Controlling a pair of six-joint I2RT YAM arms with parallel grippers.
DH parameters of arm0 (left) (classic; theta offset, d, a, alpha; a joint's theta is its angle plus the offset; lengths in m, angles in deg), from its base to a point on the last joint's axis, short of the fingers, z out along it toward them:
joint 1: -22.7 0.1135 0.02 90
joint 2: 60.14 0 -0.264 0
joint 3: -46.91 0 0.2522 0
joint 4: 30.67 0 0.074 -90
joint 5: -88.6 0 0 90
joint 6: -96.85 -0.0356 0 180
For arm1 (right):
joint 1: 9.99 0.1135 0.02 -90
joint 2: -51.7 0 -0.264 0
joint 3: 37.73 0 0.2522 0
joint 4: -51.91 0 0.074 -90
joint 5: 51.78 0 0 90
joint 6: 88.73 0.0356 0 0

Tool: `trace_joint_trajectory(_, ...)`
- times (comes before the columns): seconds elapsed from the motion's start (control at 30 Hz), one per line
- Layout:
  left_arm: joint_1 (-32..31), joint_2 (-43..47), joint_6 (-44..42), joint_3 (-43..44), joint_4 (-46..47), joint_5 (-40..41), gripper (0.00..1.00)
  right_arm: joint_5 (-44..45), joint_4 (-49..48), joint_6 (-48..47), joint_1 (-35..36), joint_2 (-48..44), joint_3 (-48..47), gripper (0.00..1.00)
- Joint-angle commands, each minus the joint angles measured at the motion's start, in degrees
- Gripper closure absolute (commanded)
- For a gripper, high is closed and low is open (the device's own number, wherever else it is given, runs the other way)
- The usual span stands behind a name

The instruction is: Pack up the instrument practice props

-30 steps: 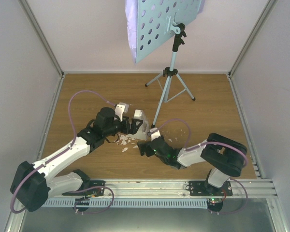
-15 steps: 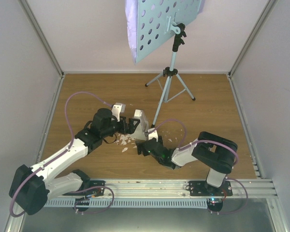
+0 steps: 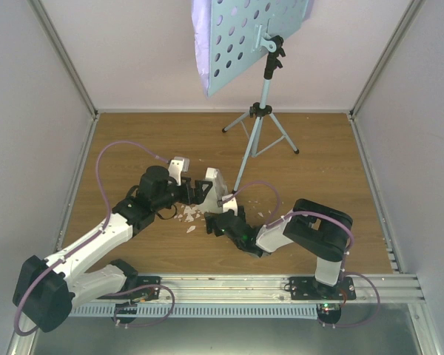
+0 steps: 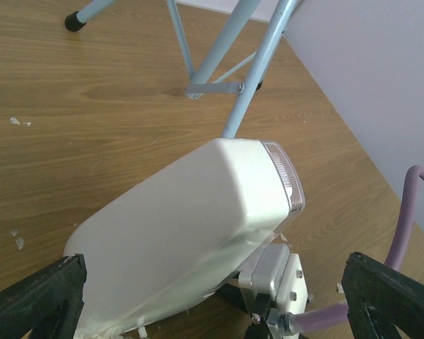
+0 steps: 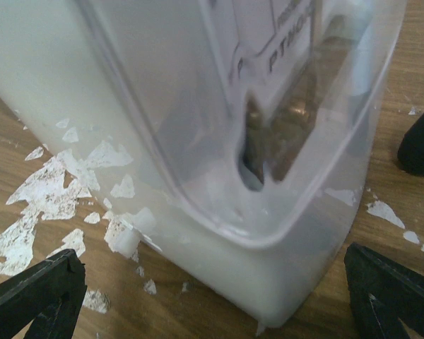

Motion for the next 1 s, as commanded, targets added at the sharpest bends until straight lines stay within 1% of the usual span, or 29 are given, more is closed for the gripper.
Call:
trace_joint_trajectory(0.0, 0.72, 1.75, 0.57, -0.88, 1.69, -0.49, 0.01, 2.53, 2.56, 1.08, -0.03, 2.52, -0.84, 0.00)
trace_joint_trajectory(0.13, 1.07, 2.19, 0.48, -0.89, 1.32, -0.47, 0.01, 2.73, 1.63, -0.30, -0.13, 3.47, -0.81, 0.01)
trace_joint_trajectory(0.2, 1.26, 2.34, 0.48, -0.87, 1.16, -0.43, 0.01, 2.78, 1.24, -0.88, -0.14, 3.97, -0.86, 0.07)
trace_joint_trajectory(0.3, 1.51, 2.48, 0.48, -0.89, 1.12, -0.60, 0.01, 2.89, 0.91, -1.58, -0.14, 4.33, -0.85, 0.21)
trace_joint_trajectory(0.4, 1.69, 2.66, 0.45, -0.78, 0.98, -0.80, 0.01, 2.90, 0.83, -1.86, -0.18, 4.44, -0.89, 0.32)
trace_joint_trajectory(0.47, 1.79, 2.66, 0.48, -0.72, 0.95, -0.99, 0.01, 2.62, 0.70, -2.07, -0.14, 4.43, -0.89, 0.38)
trace_joint_trajectory(0.53, 1.88, 2.78, 0.42, -0.66, 0.80, -1.08, 0.01, 2.52, 0.64, -2.24, -0.14, 4.43, -0.86, 0.39)
trace_joint_trajectory(0.7, 2.06, 2.77, 0.14, -0.38, 0.44, -1.13, 0.01, 2.17, 0.62, -2.63, -0.13, 4.20, -0.92, 0.33)
trace_joint_trajectory(0.73, 2.11, 2.82, 0.01, -0.37, 0.38, -1.19, 0.01, 1.81, 0.50, -2.96, -0.14, 3.99, -0.89, 0.29)
trace_joint_trajectory(0.77, 2.15, 2.88, -0.08, -0.27, 0.13, -1.14, 0.01, 1.31, 0.09, -3.36, -0.14, 3.59, -0.67, 0.23)
trace_joint_trajectory(0.83, 2.20, 2.92, -0.34, 0.10, -0.26, -1.24, 0.01, -0.23, -1.79, -4.52, -0.11, 1.64, 0.73, 0.06)
trace_joint_trajectory(0.87, 2.22, 2.97, -0.65, 0.39, -0.63, -1.14, 0.01, -0.96, -2.88, -5.14, -0.13, 0.17, 1.83, 0.02)
trace_joint_trajectory(0.97, 2.11, 2.52, -2.85, 2.32, -3.06, 0.07, 0.01, -1.44, -3.95, -6.05, -0.18, -5.81, 5.57, 0.01)
